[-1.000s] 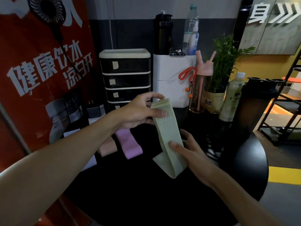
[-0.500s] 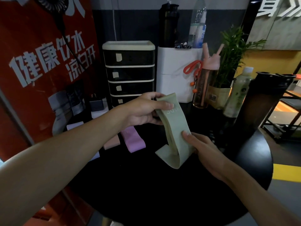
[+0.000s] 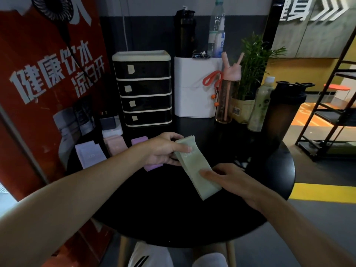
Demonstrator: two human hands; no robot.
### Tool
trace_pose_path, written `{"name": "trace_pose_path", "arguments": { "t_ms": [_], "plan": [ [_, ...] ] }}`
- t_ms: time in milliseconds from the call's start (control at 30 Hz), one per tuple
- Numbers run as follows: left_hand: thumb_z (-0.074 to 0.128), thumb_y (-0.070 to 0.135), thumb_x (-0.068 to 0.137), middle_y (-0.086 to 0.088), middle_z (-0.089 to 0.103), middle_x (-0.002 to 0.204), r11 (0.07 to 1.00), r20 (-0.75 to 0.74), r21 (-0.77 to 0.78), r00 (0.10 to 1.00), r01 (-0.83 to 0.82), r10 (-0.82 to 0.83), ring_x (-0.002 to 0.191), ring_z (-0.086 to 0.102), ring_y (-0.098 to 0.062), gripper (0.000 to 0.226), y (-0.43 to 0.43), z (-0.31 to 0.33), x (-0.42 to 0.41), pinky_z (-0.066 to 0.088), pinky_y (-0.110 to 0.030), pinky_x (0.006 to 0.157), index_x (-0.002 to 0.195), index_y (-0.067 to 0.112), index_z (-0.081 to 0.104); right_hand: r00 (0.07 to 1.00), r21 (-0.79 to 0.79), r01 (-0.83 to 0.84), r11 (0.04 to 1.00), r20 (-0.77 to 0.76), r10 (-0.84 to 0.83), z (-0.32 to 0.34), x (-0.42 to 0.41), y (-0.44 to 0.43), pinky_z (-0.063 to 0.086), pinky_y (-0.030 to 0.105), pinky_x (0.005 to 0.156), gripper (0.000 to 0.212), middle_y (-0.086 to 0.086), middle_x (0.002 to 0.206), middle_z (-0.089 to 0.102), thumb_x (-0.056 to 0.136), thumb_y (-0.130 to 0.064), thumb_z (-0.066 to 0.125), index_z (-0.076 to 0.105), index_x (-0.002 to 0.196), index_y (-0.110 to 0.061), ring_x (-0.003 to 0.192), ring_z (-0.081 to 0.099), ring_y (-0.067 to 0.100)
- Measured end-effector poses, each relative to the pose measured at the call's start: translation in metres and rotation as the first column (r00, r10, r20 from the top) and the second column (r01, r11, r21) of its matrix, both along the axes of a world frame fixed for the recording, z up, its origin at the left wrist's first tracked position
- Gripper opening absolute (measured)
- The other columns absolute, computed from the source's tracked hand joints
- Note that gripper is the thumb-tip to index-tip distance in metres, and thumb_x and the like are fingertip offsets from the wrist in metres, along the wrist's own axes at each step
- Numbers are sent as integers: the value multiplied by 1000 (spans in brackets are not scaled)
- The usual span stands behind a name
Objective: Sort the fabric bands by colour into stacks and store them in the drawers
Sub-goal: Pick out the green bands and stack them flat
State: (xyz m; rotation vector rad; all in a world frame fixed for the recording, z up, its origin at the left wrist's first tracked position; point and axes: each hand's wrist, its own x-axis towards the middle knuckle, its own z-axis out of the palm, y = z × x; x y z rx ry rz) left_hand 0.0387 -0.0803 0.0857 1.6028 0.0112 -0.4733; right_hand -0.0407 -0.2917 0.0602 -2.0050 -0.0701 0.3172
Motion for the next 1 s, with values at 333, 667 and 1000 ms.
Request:
{"name": "trace_pose_path", "arguments": {
  "t_ms": [333,667,1000],
  "plan": [
    [75,-4,71,-18,60,116,983,187,-181,980,-35,69,100,68,-25,69,17,-14,-25,60,-38,85,132,15,51,985,-51,25,998,170,-16,-4,3,9,45,20,61,34,-1,87,62,71,-35,83,62,91,-16,74,57,8],
    [89,12,68,11,60,122,943,482,333,859,4,-173,109,57,11,88,3,-68,-56,39,-4,90,140,30,41,912,-460,-94,883,316,261,9,20,-36,50,34,67,45,-4,92,62,64,-21,80,49,96,-23,80,61,17],
    [90,28,64,11,54,135,897,449,424,831,126,-329,120,56,2,102,8,-66,-36,45,-24,106,148,32,33,898,-508,-225,831,222,379,12,33,-34,49,19,86,56,-13,111,58,71,-33,82,58,121,-27,97,57,0]
  ]
}}
